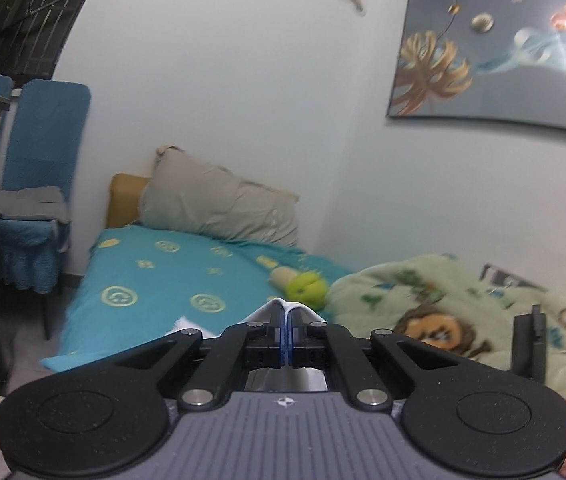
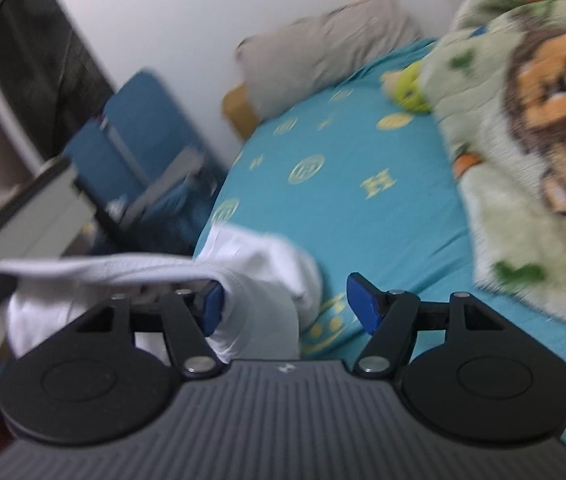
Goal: Fold clothes
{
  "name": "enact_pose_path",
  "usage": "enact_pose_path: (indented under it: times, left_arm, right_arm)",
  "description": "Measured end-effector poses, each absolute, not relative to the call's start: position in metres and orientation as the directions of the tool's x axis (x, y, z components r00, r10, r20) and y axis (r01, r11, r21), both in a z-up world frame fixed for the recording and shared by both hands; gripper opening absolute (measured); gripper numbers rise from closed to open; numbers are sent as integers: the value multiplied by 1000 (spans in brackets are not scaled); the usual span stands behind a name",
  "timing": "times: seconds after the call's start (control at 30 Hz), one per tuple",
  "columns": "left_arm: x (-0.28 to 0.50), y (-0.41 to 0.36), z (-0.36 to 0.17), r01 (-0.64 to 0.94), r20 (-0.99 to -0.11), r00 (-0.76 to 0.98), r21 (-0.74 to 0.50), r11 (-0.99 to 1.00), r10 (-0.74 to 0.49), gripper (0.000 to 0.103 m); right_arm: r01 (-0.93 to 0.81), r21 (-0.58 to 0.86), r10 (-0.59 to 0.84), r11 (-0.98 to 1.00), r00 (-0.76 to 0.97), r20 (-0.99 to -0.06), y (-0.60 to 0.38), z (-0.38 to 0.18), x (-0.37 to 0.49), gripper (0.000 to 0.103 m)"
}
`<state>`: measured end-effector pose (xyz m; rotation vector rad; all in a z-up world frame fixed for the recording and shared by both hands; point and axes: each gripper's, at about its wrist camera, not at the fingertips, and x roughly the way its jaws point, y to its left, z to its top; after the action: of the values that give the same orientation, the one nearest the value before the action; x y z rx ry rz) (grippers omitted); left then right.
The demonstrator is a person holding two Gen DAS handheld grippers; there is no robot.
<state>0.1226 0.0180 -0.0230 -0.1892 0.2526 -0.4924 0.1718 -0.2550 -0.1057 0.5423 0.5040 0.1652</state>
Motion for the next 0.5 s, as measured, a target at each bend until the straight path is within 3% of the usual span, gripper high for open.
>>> enact_pose_path:
  times: [0.03,0.13,0.2,0.3,0.4,0.5]
  left_arm:
    - [121,17,-22,458,-179,845,-242,855,-504,1]
    - [112,13,-18,514,-125,824,-243,823,-552,1]
    - [108,12,-17,554,-91,802,-254,793,-590,1]
    - [104,7,-16,601,-70,769,-256,757,-635,1]
    - [104,1,-19,613,-80,756,-264,745,-650,1]
    - [110,2,-23,594,-95,760,-298,747,-643,1]
  right_arm:
    - [-7,530,251,848,886,-391,-258,-102,168,67]
    - [-16,454,144,891,958,-249,-258,-82,148,54]
    - [-12,399,80,917,985,-154,-258,-67,137,54]
    - [32,333,4,942,994,-108,-260,-56,131,54]
    - [48,294,12,955,980,-197,-259,-57,141,54]
    - [6,326,125,945,917,-378,-259,-77,168,54]
